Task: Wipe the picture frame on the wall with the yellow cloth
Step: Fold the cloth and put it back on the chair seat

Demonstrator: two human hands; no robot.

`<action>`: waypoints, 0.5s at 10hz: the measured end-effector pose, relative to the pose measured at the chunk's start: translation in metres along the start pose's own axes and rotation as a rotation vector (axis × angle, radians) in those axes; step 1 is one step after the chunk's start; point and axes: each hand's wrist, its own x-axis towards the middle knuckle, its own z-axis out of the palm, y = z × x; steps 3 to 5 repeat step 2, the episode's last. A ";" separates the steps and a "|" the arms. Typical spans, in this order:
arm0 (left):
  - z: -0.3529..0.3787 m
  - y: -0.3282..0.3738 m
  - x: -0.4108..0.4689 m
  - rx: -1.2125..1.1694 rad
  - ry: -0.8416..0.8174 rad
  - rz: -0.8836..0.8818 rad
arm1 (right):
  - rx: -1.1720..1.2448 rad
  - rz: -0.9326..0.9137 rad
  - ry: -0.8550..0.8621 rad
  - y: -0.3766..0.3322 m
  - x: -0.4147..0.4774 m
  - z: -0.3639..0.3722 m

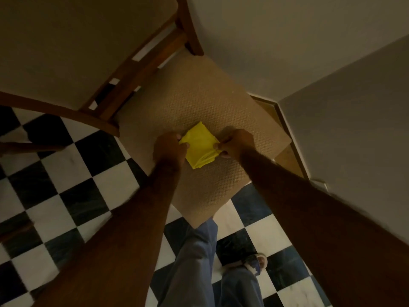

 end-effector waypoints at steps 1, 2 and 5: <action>-0.014 0.019 -0.013 0.302 0.045 0.065 | -0.444 -0.211 0.158 -0.004 -0.024 -0.015; -0.030 0.037 -0.025 0.382 0.168 0.235 | -0.586 -0.317 0.328 -0.010 -0.046 -0.031; -0.030 0.037 -0.025 0.382 0.168 0.235 | -0.586 -0.317 0.328 -0.010 -0.046 -0.031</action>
